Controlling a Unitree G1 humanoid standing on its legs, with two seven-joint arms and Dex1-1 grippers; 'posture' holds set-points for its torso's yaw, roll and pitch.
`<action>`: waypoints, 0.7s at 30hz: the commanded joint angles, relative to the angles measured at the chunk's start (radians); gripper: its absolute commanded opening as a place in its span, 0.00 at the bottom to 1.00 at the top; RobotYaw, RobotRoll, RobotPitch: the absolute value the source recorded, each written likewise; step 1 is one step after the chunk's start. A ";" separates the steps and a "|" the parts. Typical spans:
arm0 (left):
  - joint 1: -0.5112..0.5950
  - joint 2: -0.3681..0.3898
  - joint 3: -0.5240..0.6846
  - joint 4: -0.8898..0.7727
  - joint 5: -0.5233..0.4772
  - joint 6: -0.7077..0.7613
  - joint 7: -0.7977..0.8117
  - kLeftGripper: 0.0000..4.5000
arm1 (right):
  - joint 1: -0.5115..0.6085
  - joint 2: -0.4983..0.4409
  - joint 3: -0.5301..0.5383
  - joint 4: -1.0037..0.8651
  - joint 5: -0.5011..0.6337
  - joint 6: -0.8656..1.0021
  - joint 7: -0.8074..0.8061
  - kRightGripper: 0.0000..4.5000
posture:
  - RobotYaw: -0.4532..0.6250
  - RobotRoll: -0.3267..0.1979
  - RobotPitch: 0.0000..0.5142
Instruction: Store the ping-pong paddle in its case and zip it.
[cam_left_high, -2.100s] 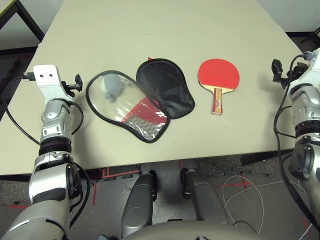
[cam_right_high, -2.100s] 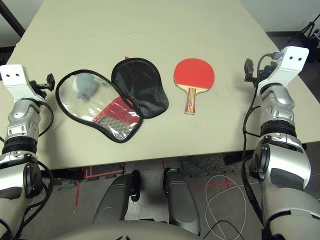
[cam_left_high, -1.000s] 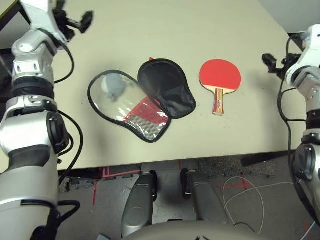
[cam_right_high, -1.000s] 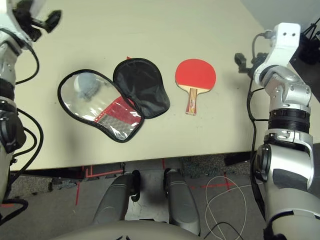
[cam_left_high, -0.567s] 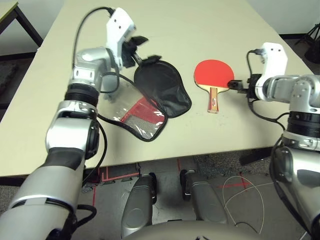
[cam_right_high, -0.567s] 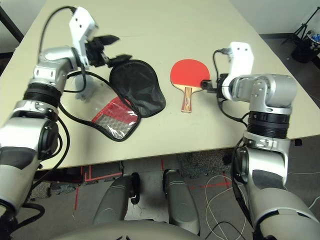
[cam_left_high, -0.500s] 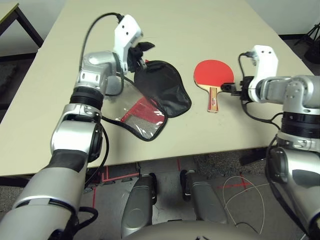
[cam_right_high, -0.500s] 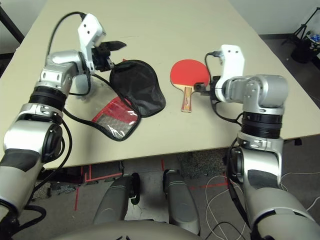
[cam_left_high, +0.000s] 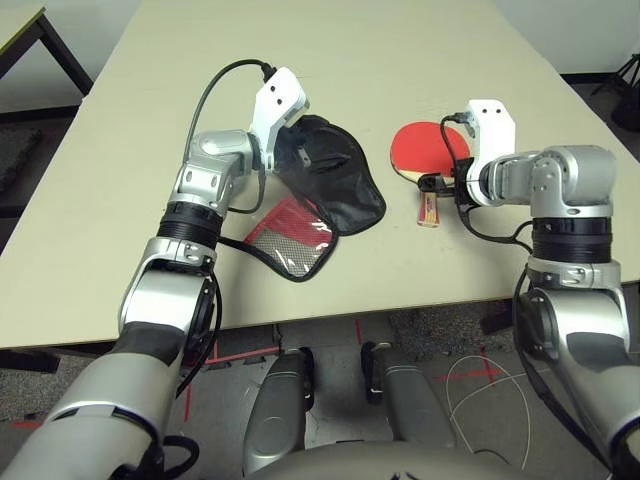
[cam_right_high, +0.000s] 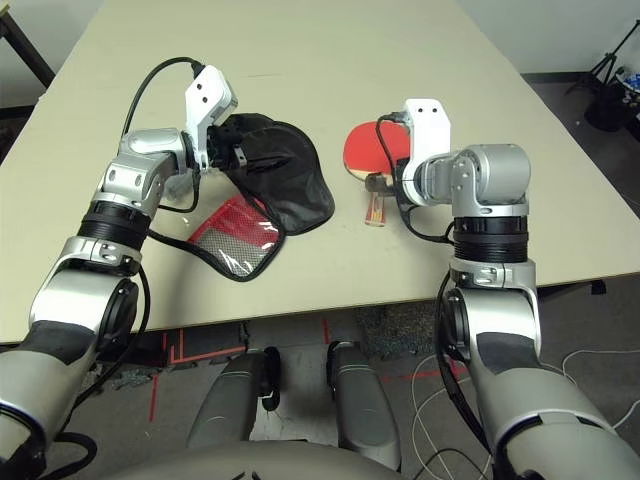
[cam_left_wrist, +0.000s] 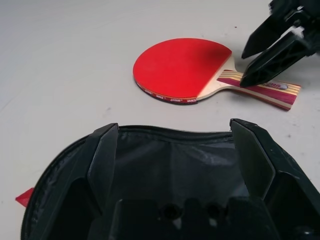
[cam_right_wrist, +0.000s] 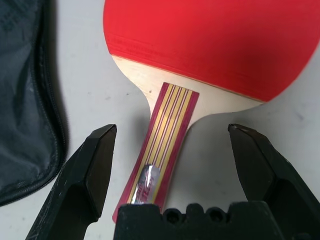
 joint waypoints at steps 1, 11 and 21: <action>0.040 0.003 -0.010 -0.056 -0.009 0.035 0.009 0.99 | -0.016 0.024 -0.018 0.043 -0.024 -0.001 -0.025 1.00 | 0.42 0.62 0.43; 0.122 0.001 -0.002 -0.195 -0.038 0.128 0.047 1.00 | 0.030 0.037 -0.011 0.004 -0.064 0.058 -0.055 0.86 | 0.41 0.62 0.55; 0.118 -0.006 -0.022 -0.217 -0.042 0.156 0.054 1.00 | 0.044 0.018 -0.020 0.007 -0.104 0.015 -0.073 0.29 | 0.43 0.62 0.57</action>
